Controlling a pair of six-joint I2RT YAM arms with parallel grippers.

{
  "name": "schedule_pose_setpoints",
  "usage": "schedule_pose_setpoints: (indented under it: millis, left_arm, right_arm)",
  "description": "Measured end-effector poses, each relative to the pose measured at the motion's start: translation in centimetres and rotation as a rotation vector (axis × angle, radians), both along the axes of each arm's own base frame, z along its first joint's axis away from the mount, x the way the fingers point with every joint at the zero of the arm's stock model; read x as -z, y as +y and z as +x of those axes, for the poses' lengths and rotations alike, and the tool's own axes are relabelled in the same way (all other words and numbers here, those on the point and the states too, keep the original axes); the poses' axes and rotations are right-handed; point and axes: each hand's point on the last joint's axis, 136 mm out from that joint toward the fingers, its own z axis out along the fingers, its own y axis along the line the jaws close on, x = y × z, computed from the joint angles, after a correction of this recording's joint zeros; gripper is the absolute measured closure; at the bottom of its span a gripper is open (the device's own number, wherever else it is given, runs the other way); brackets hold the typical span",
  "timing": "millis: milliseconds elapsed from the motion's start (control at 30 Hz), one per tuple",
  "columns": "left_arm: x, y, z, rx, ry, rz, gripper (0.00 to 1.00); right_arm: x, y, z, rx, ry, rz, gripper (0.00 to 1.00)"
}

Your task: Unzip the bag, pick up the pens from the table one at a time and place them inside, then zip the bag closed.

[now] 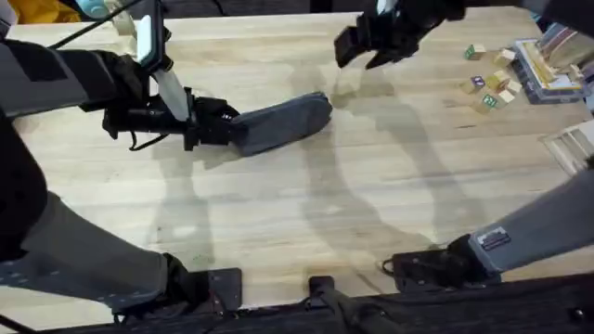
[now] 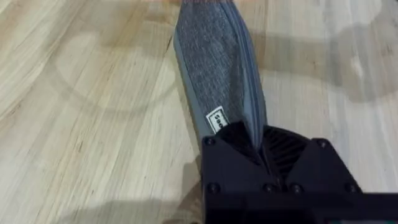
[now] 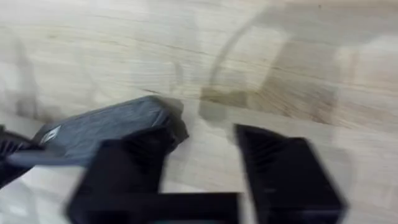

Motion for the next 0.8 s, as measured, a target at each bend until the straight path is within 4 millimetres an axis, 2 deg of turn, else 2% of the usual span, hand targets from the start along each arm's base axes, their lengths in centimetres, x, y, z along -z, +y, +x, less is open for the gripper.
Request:
schedule_pose_setpoints:
  millis: [67, 100, 300, 467, 500, 567, 633, 800]
  left_arm:
    - [0.0, 0.0, 0.0, 0.000, 0.000, 0.000, 0.956]
    - [0.0, 0.0, 0.0, 0.000, 0.000, 0.000, 0.956]
    - [0.0, 0.0, 0.0, 0.000, 0.000, 0.000, 0.957]
    - [0.0, 0.0, 0.0, 0.000, 0.000, 0.000, 0.957]
    - [-0.1, 0.0, -0.1, -0.002, 0.005, -0.005, 0.582]
    - [-0.1, 0.0, 0.0, -0.002, 0.004, -0.006, 0.274]
    - [-0.1, 0.0, 0.0, -0.005, 0.007, -0.009, 0.043]
    - [-0.1, 0.0, 0.0, -0.004, 0.006, -0.009, 0.008]
  right_arm:
    - [-1.3, 0.2, -0.5, -0.024, -0.024, 0.000, 0.046]
    - [-1.7, 0.4, -0.7, -0.031, -0.032, 0.002, 0.017]
    - [-3.9, 1.0, -1.6, -0.059, -0.074, 0.016, 0.005]
    - [-4.7, 1.0, -1.8, -0.059, -0.095, 0.020, 0.005]
    - [-4.7, 1.0, -1.8, -0.059, -0.095, 0.020, 0.004]
    - [-4.8, 1.0, -1.8, -0.060, -0.096, 0.020, 0.004]
    - [-4.8, 1.0, -1.8, -0.062, -0.096, 0.019, 0.004]
    - [-4.8, 1.0, -1.8, -0.079, -0.102, 0.011, 0.004]
